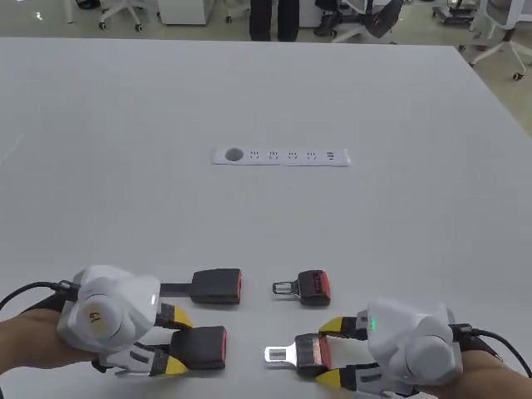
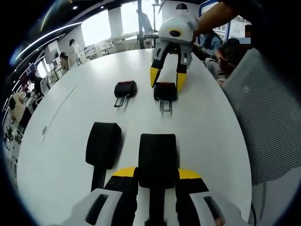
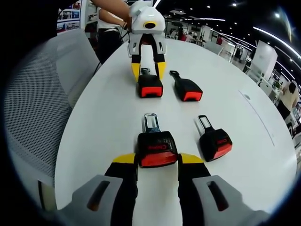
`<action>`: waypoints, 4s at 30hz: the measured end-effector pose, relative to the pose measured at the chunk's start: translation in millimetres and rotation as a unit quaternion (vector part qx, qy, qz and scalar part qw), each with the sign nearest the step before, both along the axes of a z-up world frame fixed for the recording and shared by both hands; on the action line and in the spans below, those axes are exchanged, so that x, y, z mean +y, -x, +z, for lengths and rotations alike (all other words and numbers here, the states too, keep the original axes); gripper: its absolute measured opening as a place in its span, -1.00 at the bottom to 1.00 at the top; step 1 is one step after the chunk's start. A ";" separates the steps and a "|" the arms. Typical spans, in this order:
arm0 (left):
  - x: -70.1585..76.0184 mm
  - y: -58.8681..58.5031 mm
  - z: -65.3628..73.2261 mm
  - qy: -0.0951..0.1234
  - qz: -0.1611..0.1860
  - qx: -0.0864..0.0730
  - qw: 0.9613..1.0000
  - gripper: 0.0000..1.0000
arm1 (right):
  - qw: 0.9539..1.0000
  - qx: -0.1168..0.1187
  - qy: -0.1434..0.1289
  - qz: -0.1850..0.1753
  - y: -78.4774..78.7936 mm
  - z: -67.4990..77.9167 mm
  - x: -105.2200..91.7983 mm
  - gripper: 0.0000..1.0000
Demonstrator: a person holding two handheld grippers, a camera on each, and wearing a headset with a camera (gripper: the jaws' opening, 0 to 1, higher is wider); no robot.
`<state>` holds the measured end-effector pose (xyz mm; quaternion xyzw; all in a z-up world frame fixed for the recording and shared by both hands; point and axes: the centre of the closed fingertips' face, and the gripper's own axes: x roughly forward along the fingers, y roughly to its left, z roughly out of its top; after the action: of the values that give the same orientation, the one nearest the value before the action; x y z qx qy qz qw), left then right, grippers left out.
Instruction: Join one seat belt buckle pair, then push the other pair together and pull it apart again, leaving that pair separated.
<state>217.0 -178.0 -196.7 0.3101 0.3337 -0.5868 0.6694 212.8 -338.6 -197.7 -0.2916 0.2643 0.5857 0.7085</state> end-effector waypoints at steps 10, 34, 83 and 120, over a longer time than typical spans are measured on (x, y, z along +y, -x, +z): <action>0.6 0.7 -0.8 -0.008 -0.005 0.000 1.000 -0.38 | 1.000 0.003 0.002 -0.001 0.7 2.0 3.0 -0.39; 0.1 1.0 -4.0 -0.020 -0.011 0.025 0.999 -0.38 | 1.000 0.012 -0.001 -0.005 0.4 2.0 18.6 -0.39; -0.2 2.3 -9.0 -0.032 -0.028 0.026 0.999 -0.37 | 1.000 0.011 -0.010 -0.007 -4.7 -5.8 57.5 -0.39; -0.1 2.4 -9.3 -0.035 -0.020 0.031 0.999 -0.37 | 1.000 0.017 -0.010 -0.017 -4.3 -4.2 66.7 -0.39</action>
<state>214.6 -178.1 -206.0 0.3215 0.3681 -0.5971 0.6361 217.1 -271.9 -202.0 -0.2700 0.2749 0.5815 0.7165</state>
